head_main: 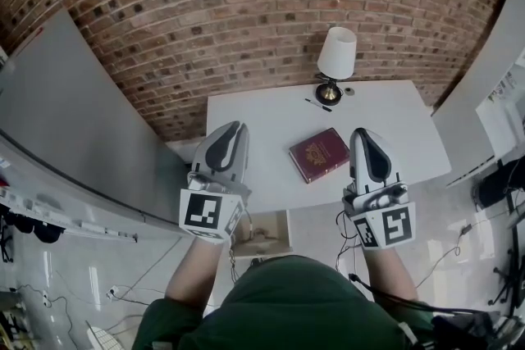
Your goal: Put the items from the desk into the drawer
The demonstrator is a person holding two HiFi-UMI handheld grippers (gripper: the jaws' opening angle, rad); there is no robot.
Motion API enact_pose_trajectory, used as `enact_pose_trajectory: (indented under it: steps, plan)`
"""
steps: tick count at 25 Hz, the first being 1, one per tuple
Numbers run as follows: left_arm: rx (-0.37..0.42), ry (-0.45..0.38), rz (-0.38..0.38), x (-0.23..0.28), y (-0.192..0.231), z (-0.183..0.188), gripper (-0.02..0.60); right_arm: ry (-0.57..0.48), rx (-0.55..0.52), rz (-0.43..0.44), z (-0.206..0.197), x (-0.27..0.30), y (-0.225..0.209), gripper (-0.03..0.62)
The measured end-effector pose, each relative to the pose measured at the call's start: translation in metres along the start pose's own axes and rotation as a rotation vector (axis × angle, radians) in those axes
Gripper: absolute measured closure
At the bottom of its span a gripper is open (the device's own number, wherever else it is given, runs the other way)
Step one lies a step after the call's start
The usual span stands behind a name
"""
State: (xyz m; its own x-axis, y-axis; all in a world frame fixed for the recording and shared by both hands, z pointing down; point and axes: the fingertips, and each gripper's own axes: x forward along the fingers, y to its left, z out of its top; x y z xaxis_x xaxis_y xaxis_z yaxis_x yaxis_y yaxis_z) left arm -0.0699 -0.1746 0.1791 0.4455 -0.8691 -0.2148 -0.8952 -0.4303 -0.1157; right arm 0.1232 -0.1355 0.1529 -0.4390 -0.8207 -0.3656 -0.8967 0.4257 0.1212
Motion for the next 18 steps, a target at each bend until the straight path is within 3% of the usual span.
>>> enact_pose_trajectory:
  steps: [18]
  plan:
    - [-0.012, 0.031, -0.001, -0.009, 0.003, -0.023, 0.548, 0.038, 0.023, -0.009, -0.011, -0.009, 0.002, 0.592]
